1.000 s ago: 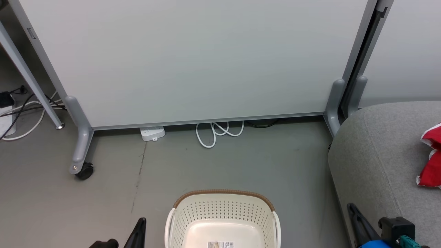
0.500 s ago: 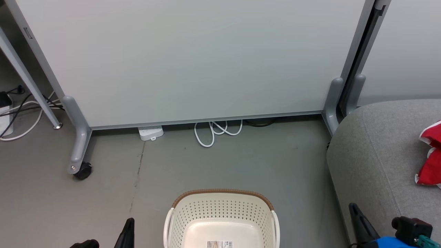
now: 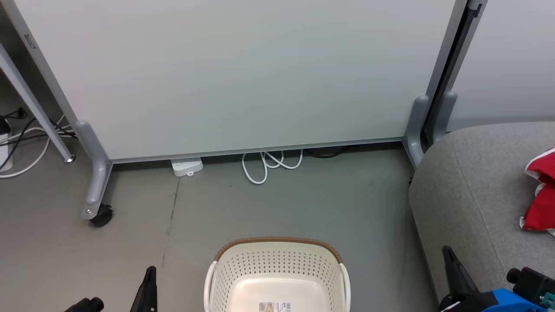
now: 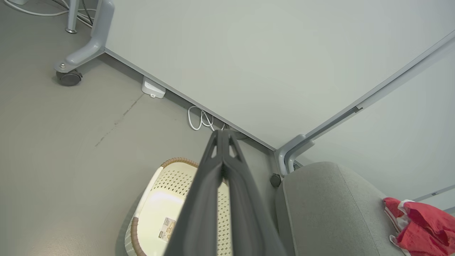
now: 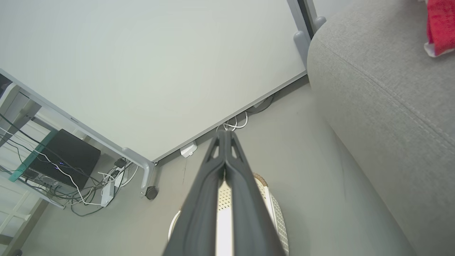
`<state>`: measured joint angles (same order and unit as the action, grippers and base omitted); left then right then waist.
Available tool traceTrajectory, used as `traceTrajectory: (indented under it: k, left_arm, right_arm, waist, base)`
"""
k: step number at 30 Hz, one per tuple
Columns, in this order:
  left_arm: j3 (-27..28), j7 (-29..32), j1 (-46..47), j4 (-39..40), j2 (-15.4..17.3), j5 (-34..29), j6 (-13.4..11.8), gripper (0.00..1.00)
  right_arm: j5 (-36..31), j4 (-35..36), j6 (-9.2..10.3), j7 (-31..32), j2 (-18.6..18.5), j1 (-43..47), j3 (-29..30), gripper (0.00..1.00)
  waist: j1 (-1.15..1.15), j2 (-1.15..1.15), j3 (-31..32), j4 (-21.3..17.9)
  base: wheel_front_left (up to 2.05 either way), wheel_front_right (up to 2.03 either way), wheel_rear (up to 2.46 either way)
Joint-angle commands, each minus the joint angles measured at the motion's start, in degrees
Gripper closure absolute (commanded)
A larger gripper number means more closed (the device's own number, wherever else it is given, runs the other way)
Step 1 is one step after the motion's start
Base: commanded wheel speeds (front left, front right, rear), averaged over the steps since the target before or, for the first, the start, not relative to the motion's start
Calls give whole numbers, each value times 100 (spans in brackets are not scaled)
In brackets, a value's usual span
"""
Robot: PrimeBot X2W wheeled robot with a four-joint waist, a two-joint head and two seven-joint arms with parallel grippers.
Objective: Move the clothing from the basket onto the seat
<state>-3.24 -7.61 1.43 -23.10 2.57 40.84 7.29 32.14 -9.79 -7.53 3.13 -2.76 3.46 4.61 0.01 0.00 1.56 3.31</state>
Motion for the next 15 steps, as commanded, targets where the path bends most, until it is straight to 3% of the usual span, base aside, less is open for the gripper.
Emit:
traceTrajectory:
  k: [1,15]
  left_arm:
    - [79,57,191,128,19,238,9,100]
    - [260,323,261,286,24,1198,12,100]
  right_arm:
    - [282,45,2,25,-8,-190,26,100]
    - [1403,-45,2,86,-10,-349,59,100]
  waist:
    - [-1,0,-3,-6]
    - [-1,0,-27,-51]
  base:
    - [0,0,0]
    - [0,0,0]
